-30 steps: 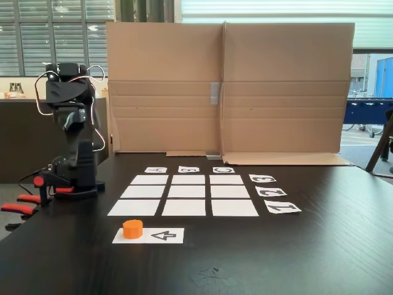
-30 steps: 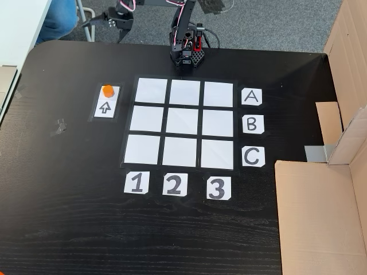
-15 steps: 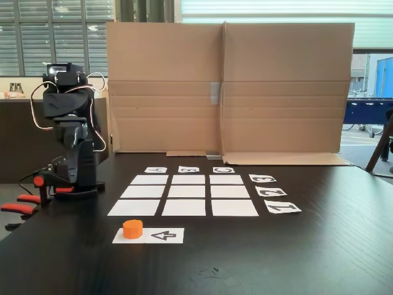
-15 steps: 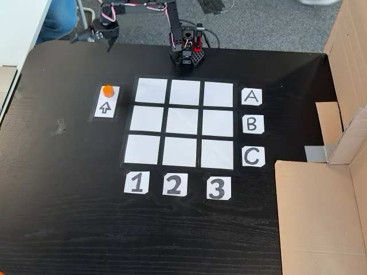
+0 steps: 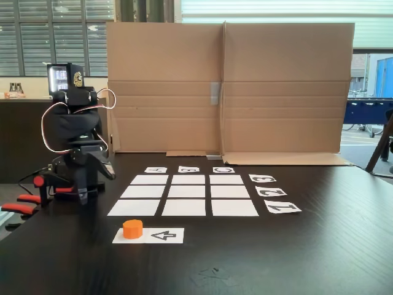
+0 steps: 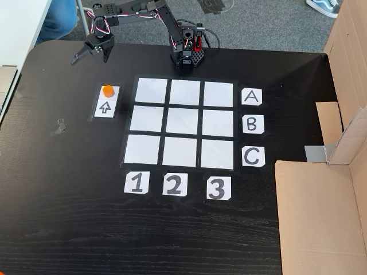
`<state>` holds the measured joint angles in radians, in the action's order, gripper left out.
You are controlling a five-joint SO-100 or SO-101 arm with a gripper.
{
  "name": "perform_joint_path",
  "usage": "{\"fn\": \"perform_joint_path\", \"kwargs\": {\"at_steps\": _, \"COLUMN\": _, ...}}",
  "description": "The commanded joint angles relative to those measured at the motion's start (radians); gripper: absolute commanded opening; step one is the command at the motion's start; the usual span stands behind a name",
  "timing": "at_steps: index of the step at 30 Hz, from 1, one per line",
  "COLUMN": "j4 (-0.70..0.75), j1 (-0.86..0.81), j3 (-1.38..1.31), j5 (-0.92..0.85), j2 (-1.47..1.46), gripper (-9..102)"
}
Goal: Pick up the round, orange token and place it in the grid on square B3.
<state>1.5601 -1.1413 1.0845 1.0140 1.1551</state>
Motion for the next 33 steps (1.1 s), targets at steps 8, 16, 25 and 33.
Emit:
{"fn": "perform_joint_path", "kwargs": {"at_steps": 8, "j4": 0.006, "j1": 0.092, "j3": -0.064, "j5": -0.091, "j2": -0.057, "gripper": 71}}
{"fn": "perform_joint_path", "kwargs": {"at_steps": 16, "j4": 0.003, "j1": 0.143, "j3": -0.08, "j5": -0.127, "j2": -0.11, "gripper": 71}}
{"fn": "perform_joint_path", "kwargs": {"at_steps": 25, "j4": 0.003, "j1": 0.167, "j3": -0.143, "j5": -0.12, "j2": -0.201, "gripper": 71}}
{"fn": "perform_joint_path", "kwargs": {"at_steps": 33, "j4": 0.002, "j1": 0.193, "j3": -0.166, "j5": -0.127, "j2": -0.25, "gripper": 71}}
